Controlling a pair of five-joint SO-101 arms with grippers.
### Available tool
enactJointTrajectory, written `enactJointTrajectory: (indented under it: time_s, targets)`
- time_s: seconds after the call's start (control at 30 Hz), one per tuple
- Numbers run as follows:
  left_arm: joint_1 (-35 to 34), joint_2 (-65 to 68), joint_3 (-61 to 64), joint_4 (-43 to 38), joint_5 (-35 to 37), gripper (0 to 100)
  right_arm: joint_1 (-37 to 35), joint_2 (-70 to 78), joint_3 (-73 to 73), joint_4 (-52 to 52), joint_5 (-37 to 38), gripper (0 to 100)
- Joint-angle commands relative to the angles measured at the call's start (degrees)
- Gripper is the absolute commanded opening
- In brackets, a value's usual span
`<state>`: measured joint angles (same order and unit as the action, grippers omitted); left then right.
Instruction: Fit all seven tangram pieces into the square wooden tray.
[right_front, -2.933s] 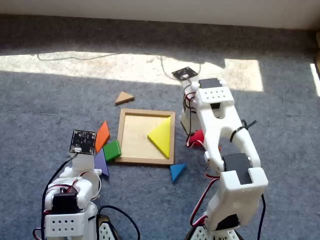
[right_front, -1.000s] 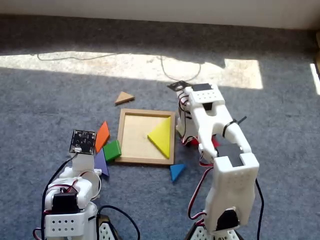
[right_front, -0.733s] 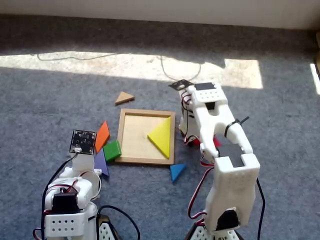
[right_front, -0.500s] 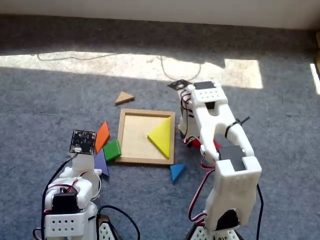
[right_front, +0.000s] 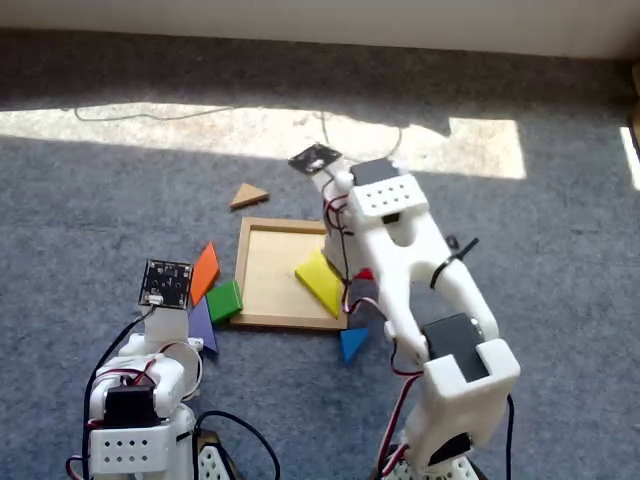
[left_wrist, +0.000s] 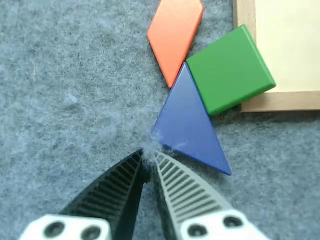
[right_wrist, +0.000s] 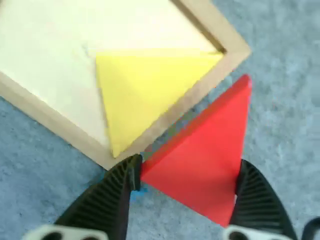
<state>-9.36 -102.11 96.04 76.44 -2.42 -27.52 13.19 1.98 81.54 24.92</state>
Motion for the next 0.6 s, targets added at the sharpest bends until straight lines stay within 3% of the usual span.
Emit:
enactJointTrajectory:
  time_s: [0.0,0.27,0.57]
  targets:
    - [-0.4,-2.24,1.1,0.26,-0.09,1,-5.76,-3.47,-1.71,-4.79,0.62,20.1]
    - [-0.4,-2.24,1.1,0.26,-0.09,1,-11.12,-3.21,-1.27,-13.85,15.74,20.1]
    - [-0.4,-2.24,1.1,0.26,-0.09,1,-13.76,-0.92,-1.54,-21.23,21.54,20.1]
